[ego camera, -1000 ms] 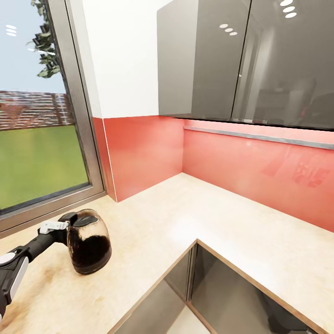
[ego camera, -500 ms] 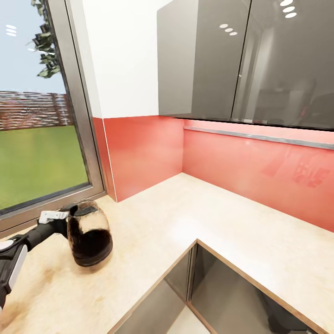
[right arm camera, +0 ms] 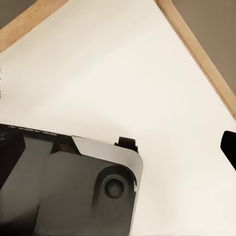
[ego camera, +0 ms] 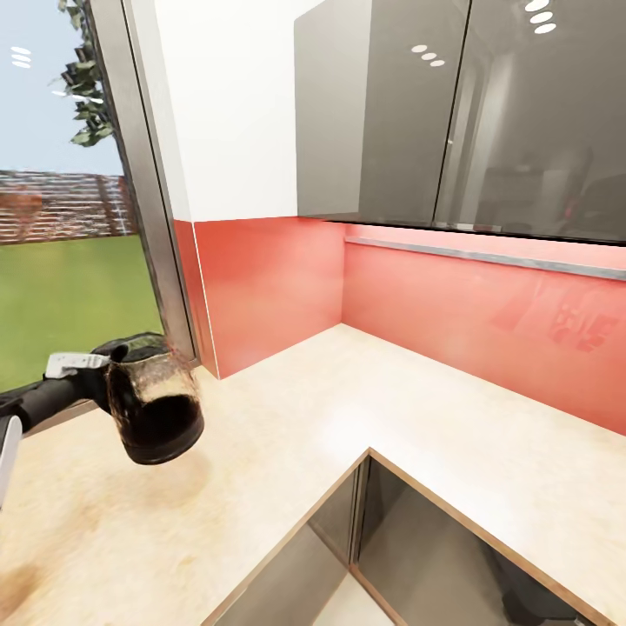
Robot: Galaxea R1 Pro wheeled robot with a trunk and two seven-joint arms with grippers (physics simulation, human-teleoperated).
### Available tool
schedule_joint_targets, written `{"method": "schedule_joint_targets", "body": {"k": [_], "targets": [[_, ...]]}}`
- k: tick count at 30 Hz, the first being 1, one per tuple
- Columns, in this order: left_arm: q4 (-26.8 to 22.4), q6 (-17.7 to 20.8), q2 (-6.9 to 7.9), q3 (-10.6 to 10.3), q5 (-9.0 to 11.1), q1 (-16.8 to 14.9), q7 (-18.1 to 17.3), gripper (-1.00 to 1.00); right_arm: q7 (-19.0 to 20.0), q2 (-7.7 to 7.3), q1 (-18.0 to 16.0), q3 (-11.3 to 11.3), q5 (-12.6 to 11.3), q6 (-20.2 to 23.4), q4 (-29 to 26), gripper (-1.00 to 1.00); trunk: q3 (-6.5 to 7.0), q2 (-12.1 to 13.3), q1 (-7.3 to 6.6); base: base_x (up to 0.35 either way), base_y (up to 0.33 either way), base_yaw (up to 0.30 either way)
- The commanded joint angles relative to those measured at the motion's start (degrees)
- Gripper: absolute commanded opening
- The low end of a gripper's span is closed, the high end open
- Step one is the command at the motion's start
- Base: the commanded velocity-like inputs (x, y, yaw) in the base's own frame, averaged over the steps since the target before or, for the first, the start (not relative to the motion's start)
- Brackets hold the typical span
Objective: Set up a coffee station on the kitchen countertop: keep the coffee maker on the countertop, move the bottle of coffee from the kitchen shelf to the counter next to the coffee maker, place a paper coffee filter on top of the coffee maker, put the saucer next to the coffee maker with the coffee cup on the saucer, and place the electric kettle next to the coffee maker.
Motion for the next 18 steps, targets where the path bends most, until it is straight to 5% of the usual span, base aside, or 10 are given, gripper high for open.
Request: {"method": "schedule_joint_targets", "body": {"k": [1, 10, 18], "targets": [[-0.15, 0.55, -0.02, 0.36, 0.13, 0.03, -0.24, -1.00, 0.26, -0.01, -0.04, 0.20, -0.62, -0.14, -0.03, 1.00, -0.12, -0.12, 0.03, 0.000, 0.000, 0.000], [-0.26, 0.76, -0.13, 0.86, -0.07, 0.12, -0.23, -1.00, 0.25, -0.02, -0.04, -0.23, -0.66, -0.14, 0.02, 1.00, -0.12, -0.12, 0.03, -0.006, 0.000, 0.000], [-0.27, 0.73, -0.26, 0.83, -0.07, 0.13, -0.19, -1.00, 0.18, -0.02, -0.04, -0.24, -0.67, -0.14, 0.02, 1.00, -0.12, -0.12, 0.03, -0.270, -0.054, 0.001]]}}
